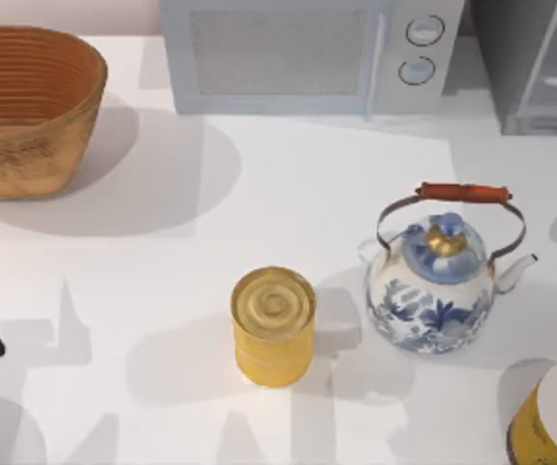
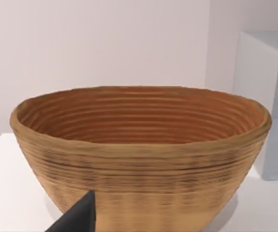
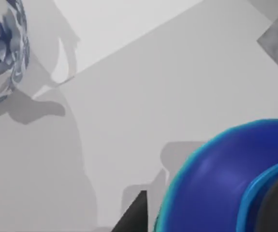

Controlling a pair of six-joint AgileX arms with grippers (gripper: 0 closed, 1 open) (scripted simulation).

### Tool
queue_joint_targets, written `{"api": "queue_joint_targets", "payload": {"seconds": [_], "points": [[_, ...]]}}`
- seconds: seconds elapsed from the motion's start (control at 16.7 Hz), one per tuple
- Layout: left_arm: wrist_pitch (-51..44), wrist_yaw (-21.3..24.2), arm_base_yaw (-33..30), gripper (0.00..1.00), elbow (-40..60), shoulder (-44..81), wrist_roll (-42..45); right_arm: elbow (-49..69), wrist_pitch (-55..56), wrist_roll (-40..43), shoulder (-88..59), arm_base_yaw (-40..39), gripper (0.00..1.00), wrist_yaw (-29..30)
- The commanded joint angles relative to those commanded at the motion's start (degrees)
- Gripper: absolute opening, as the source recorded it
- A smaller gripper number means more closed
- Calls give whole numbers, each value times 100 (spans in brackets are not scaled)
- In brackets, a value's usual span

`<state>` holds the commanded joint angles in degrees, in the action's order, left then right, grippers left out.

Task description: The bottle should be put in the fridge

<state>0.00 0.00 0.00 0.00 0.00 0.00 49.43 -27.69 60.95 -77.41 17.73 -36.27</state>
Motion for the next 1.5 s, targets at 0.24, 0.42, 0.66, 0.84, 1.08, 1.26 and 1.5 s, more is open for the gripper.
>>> {"api": "queue_joint_targets", "payload": {"seconds": [0.24, 0.42, 0.66, 0.84, 1.08, 1.26, 1.5], "points": [[0, 0, 0, 100, 0, 0, 0, -1043, 1092, -1424, 1862, -745, 1, 752], [0, 0, 0, 100, 0, 0, 0, -1974, 1773, -2620, 3414, -1191, 1, 1434], [0, 0, 0, 100, 0, 0, 0, -3244, 2397, -4183, 5348, -1577, 1, 2364], [0, 0, 0, 100, 0, 0, 0, -4083, 2653, -5173, 6594, -1724, 1, 2983], [0, 0, 0, 100, 0, 0, 0, -4831, 2765, -5976, 7591, -1775, 1, 3536], [0, 0, 0, 100, 0, 0, 0, -4943, 2768, -6095, 7741, -1773, 1, 3627], [0, 0, 0, 100, 0, 0, 0, -4943, 2762, -6096, 7713, -1767, 1, 3614]]}}
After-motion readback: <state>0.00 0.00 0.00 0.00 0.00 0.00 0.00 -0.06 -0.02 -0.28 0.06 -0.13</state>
